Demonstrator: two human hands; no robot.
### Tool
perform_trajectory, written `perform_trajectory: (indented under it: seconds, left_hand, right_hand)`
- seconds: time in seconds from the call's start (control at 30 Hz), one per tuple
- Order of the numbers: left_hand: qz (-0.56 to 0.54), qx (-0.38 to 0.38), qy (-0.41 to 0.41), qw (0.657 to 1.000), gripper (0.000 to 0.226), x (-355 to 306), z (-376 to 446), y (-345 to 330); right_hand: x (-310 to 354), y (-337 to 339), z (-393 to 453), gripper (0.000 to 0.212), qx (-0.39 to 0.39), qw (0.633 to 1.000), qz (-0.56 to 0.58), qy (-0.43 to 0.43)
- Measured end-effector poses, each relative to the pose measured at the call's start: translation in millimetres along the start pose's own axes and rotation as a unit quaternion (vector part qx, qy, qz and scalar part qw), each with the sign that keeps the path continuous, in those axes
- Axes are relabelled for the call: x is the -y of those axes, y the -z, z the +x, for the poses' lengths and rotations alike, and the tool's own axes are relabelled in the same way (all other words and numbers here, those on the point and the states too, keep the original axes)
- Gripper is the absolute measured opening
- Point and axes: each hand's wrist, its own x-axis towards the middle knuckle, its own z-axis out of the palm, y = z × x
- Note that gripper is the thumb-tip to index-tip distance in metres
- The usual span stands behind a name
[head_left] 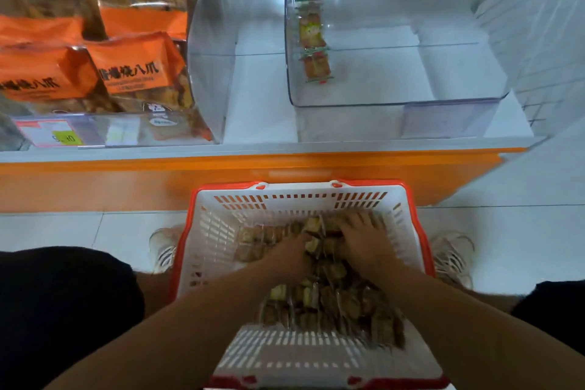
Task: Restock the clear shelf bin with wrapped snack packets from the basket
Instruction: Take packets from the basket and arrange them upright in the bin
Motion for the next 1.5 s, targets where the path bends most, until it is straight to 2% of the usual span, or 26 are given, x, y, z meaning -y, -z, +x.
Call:
perform_trajectory:
  seconds: [0.13, 0.23, 0.3, 0.4, 0.53, 0.63, 0.73, 0.83, 0.9, 0.93, 1.03, 1.1, 1.17, 1.2, 1.27, 1.33, 1.37, 1.4, 1.43, 1.47, 1.5]
  left_hand:
    - [0.003, -0.049, 0.029, 0.998, 0.076, 9, 37, -16]
    - [0.125, -0.058, -0.003, 0.990, 0.068, 24, 60, -24]
    - [0.136, -0.057, 0.007, 0.989, 0.065, 30, 67, -27]
    - [0.137, -0.046, 0.021, 0.989, 0.078, 36, 72, -29]
    - [0.151, -0.021, 0.066, 0.986, 0.094, 43, 79, -32]
    - [0.163, -0.019, 0.067, 0.984, 0.088, 44, 81, -34]
    - [0.189, -0.035, 0.033, 0.981, 0.068, 39, 81, -34]
    - [0.115, -0.040, 0.039, 0.992, 0.062, 32, 77, -34]
    - [0.005, -0.053, 0.055, 0.997, 0.058, 27, 69, -25]
    - [-0.075, -0.057, 0.063, 0.994, 0.049, 24, 64, -17]
    - [-0.312, -0.026, 0.095, 0.945, 0.020, 22, 44, 8]
    - [-0.411, -0.003, 0.121, 0.903, 0.022, 21, 31, 25]
    - [-0.477, 0.002, 0.143, 0.867, 0.029, 13, 19, 39]
    - [-0.481, -0.014, 0.149, 0.864, 0.029, 7, 13, 46]
    - [-0.420, -0.046, 0.141, 0.895, 0.033, -4, 1, 60]
    - [-0.359, -0.046, 0.128, 0.924, 0.033, -15, -13, 73]
    - [-0.337, -0.040, 0.127, 0.932, 0.029, -20, -18, 78]
    - [-0.312, -0.040, 0.127, 0.941, 0.027, -25, -24, 85]
    - [-0.300, -0.039, 0.135, 0.944, 0.027, -31, -31, 92]
    - [-0.322, -0.030, 0.140, 0.936, 0.025, -37, -38, 101]
    - [-0.359, -0.012, 0.134, 0.924, 0.023, -45, -47, 111]
  right_hand:
    - [-1, -15, 24, 0.067, 0.038, 0.998, -0.038, 0.031]
    - [3, -19, 37, 0.062, 0.043, 0.998, -0.044, 0.023]
    - [4, -24, 37, 0.060, 0.060, 0.997, -0.041, 0.017]
    - [3, -28, 32, 0.061, 0.091, 0.995, -0.035, 0.019]
    - [5, -27, 29, 0.055, 0.084, 0.995, -0.028, 0.054]
    - [5, -30, 25, 0.065, 0.099, 0.992, 0.003, 0.074]
    - [6, -32, 22, 0.064, 0.114, 0.989, 0.091, 0.037]
    - [7, -22, 22, 0.044, 0.127, 0.945, 0.299, -0.030]
    - [5, -8, 24, 0.041, 0.119, 0.922, 0.366, -0.044]
    - [4, 0, 24, 0.044, 0.116, 0.915, 0.384, -0.045]
    - [7, 35, 21, 0.049, 0.108, 0.898, 0.423, -0.053]
    - [14, 56, 17, 0.033, 0.101, 0.879, 0.460, -0.075]
    - [22, 71, 14, 0.030, 0.100, 0.875, 0.465, -0.086]
    - [26, 79, 10, 0.038, 0.102, 0.874, 0.466, -0.090]
    - [33, 92, 3, 0.064, 0.095, 0.875, 0.465, -0.101]
    - [35, 105, -5, 0.089, 0.091, 0.882, 0.450, -0.101]
    - [37, 113, -9, 0.087, 0.095, 0.899, 0.417, -0.094]
    - [38, 123, -12, 0.072, 0.104, 0.912, 0.388, -0.083]
    - [39, 135, -15, 0.050, 0.114, 0.918, 0.372, -0.075]
    - [42, 150, -20, 0.027, 0.113, 0.921, 0.367, -0.069]
    - [47, 167, -25, 0.021, 0.101, 0.921, 0.372, -0.054]
